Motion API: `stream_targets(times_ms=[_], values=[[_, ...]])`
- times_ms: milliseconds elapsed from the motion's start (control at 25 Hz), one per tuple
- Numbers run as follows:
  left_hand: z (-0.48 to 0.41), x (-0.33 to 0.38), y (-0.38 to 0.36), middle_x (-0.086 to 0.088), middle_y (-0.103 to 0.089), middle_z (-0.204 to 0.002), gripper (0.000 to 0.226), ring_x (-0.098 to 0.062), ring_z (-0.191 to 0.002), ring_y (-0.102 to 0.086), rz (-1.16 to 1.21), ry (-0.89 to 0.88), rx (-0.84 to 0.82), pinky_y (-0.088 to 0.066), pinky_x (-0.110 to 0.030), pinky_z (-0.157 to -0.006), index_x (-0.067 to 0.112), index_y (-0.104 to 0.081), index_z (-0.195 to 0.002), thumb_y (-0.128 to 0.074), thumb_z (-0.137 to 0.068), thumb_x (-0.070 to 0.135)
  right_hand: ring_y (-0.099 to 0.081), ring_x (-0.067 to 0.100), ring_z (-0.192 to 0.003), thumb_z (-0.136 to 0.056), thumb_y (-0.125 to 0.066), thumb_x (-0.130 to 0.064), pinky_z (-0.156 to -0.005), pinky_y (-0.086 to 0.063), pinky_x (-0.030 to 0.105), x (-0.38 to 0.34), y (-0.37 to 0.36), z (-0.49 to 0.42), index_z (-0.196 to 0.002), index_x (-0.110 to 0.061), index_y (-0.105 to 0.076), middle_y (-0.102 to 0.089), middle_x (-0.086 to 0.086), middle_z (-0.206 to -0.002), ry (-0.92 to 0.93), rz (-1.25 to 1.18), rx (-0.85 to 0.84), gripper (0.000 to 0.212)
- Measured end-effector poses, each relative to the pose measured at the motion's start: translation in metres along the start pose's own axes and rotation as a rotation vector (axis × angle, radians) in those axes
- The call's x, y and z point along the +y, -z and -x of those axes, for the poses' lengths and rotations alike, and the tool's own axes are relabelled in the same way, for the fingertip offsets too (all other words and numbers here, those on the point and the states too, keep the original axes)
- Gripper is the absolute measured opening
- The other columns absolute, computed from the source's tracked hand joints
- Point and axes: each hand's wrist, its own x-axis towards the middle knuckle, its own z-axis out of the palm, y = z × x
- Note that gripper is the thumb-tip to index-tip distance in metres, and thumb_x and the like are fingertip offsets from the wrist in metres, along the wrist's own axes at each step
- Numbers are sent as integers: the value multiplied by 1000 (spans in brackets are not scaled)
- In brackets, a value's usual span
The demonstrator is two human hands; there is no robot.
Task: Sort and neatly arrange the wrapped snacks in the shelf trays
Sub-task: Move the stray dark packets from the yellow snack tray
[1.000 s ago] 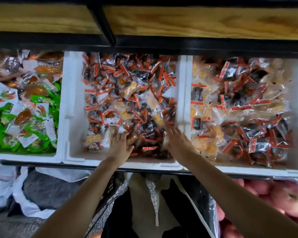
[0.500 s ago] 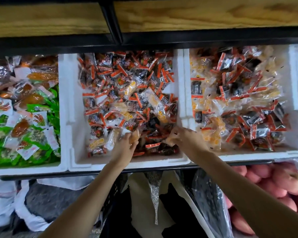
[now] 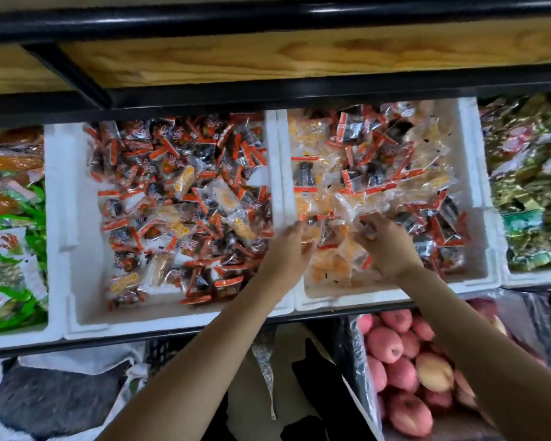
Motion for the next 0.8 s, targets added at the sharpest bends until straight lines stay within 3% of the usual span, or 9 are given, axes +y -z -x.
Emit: stream_targets(times_ms=[120, 200, 280, 400, 520, 640, 800], values=[[-11, 6, -29, -8, -58, -121, 35, -15, -83, -61, -69, 61, -128, -48, -19, -70, 7, -50, -126, -53, -96, 24, -61, 18, -70, -90, -57, -34, -66, -48, 30, 13, 5, -3, -113, -8, -55, -63, 6, -102, 9, 66, -127, 34], [-11, 3, -37, -9, -55, -124, 33, -17, -82, -61, -100, 56, -145, -47, -19, -68, 9, -52, -126, -53, -96, 20, -62, 23, -84, -91, -58, -28, -76, -51, 35, 16, 3, -5, -116, -8, -51, -59, 8, -111, 22, 63, -135, 33], [-3, 2, -36, -8, -46, -129, 34, -17, -99, -56, -157, -6, -56, -50, -25, -84, 12, -51, -128, -53, -94, 13, -55, 26, -106, -90, -59, -17, -93, -46, 37, 15, -2, -2, -127, -9, -43, -45, 10, -127, 94, 100, -85, 41], [24, -10, -20, -6, -43, -128, 38, -17, -118, -43, -185, -41, 90, -35, -27, -102, 13, -48, -130, -53, -92, 13, -42, 24, -122, -91, -56, -13, -104, -35, 32, -3, -14, 11, -132, -10, -39, -39, 8, -131, 298, 163, -43, 45], [64, -56, 10, -6, -46, -124, 35, -18, -114, -46, -212, 64, 149, -34, -29, -103, 11, -53, -124, -57, -89, 12, -40, 23, -123, -93, -51, -14, -104, -33, 33, -36, -34, 24, -135, -13, -39, -38, 6, -134, 436, 160, -116, 43], [93, -122, 47, -18, -51, -117, 35, -34, -105, -54, -285, 188, 228, -47, -47, -93, 4, -57, -116, -65, -82, 5, -40, 20, -125, -95, -48, -14, -94, -32, 23, -75, -61, 21, -139, -14, -35, -35, 3, -139, 457, 121, -177, 46], [107, -187, 93, -17, -39, -136, 50, -35, -125, -38, -357, 456, 150, -32, -45, -104, 5, -40, -136, -56, -91, 21, -37, 28, -130, -94, -50, -14, -104, -33, 37, -120, -110, 2, -143, -11, -26, -35, 11, -141, 297, -54, -203, 55]])
